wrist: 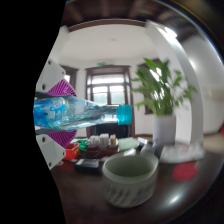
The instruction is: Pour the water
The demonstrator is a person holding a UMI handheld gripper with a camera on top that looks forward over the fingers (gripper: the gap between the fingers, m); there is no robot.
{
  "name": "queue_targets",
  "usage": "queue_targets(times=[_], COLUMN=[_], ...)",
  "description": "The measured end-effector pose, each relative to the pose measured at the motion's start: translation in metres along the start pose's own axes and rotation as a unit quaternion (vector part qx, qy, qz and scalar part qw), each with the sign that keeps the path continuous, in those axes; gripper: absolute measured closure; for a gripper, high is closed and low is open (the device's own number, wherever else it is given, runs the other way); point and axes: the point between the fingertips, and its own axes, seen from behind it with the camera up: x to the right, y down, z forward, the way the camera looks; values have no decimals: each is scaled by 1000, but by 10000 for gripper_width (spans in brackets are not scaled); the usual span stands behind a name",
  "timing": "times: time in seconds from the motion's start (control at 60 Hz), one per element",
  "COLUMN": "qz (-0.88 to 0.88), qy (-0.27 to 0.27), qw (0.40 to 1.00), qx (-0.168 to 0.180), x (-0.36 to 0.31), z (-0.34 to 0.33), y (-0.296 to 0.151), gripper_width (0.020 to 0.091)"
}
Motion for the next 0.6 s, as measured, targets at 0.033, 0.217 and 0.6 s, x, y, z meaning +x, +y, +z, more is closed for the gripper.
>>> queue_targets(times=[0.033,0.217,0.6], qz=[-56,-365,-699], qy=[-2,-8,132], qw=[998,931,700], qx=[-9,-20,67], x=[-13,-90,-119], z=[-1,10,40], y=[3,-10,-195], gripper_width=[688,672,660])
